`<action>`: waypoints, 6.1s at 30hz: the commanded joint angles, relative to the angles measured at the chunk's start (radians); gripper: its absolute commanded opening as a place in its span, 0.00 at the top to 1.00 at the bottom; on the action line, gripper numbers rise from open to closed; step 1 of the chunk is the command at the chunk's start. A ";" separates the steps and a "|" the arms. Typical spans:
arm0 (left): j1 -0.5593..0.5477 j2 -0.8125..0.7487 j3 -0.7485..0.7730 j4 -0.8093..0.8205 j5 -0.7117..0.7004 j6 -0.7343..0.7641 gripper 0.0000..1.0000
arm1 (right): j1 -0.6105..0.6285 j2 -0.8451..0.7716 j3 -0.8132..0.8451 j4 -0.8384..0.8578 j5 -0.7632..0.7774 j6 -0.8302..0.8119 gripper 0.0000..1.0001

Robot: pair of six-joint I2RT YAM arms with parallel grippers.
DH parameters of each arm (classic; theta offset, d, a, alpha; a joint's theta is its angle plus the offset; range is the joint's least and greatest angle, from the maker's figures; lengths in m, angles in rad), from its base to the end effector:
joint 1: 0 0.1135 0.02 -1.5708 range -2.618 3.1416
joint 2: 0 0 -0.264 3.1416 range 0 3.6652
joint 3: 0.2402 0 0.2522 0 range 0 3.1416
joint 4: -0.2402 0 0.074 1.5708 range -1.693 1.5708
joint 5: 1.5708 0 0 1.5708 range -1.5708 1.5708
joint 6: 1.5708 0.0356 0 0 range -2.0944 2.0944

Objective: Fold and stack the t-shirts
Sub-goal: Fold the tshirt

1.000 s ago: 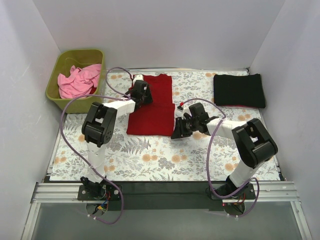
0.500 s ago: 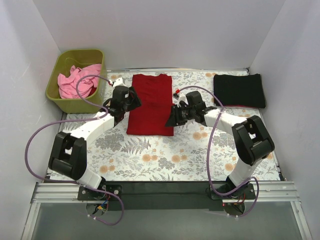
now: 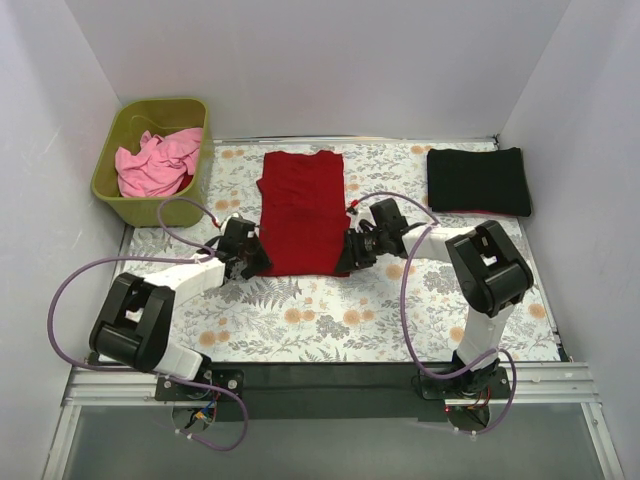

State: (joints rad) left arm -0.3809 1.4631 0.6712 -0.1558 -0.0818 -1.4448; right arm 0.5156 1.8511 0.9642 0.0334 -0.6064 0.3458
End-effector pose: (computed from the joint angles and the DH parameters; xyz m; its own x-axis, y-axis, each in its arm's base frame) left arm 0.2520 -0.0978 0.1549 -0.4184 -0.8975 -0.1392 -0.7069 0.4180 -0.5706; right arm 0.3051 0.1962 0.1374 -0.8646 -0.1699 -0.4729 -0.4656 0.6247 0.6269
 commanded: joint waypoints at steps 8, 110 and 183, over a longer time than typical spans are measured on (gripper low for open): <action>-0.039 -0.286 -0.146 -0.258 0.178 -0.155 0.67 | -0.028 -0.165 -0.127 -0.191 0.106 -0.102 0.67; -0.285 0.128 0.156 -0.484 -0.124 -0.105 0.68 | 0.126 -0.386 -0.119 -0.303 0.724 0.012 0.28; -0.289 -0.016 0.116 -0.551 -0.061 -0.048 1.00 | 0.169 -0.144 0.016 -0.604 0.644 -0.019 0.99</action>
State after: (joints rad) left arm -0.6613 1.5082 0.8101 -0.5770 -0.1688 -1.5135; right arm 0.7013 1.7386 1.0500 -0.4057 0.0589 0.3775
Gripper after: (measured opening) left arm 0.066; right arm 0.033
